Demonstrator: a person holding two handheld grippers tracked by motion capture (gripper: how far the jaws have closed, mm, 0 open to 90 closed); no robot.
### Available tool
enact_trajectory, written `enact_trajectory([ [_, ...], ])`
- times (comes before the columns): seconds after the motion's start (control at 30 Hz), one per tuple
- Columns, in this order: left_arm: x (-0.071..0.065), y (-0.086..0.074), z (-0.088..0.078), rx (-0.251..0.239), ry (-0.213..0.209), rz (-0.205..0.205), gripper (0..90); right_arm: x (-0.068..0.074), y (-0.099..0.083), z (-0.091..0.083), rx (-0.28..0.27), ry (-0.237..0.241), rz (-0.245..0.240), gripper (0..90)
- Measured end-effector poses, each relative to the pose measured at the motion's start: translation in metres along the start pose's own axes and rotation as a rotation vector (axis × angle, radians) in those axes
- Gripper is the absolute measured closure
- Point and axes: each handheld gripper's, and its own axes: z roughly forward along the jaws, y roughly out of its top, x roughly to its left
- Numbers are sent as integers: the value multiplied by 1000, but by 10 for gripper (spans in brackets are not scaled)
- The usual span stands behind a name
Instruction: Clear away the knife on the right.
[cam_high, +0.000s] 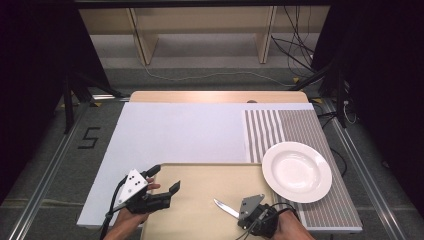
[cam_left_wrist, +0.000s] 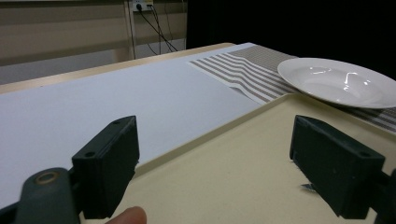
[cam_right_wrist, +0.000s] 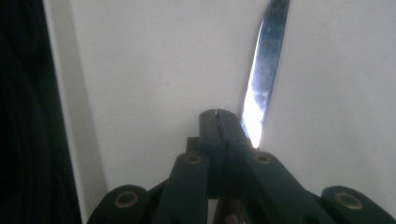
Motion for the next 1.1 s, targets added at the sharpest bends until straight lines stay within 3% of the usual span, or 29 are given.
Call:
enact_trajectory([
  [0.63,0,1,-1,-3,-2,0,157,-16,-16,-15,11,-59,109,900],
  [1.1,-1,1,-1,-5,-3,-4,157,-21,-20,-18,34,-91,129,900],
])
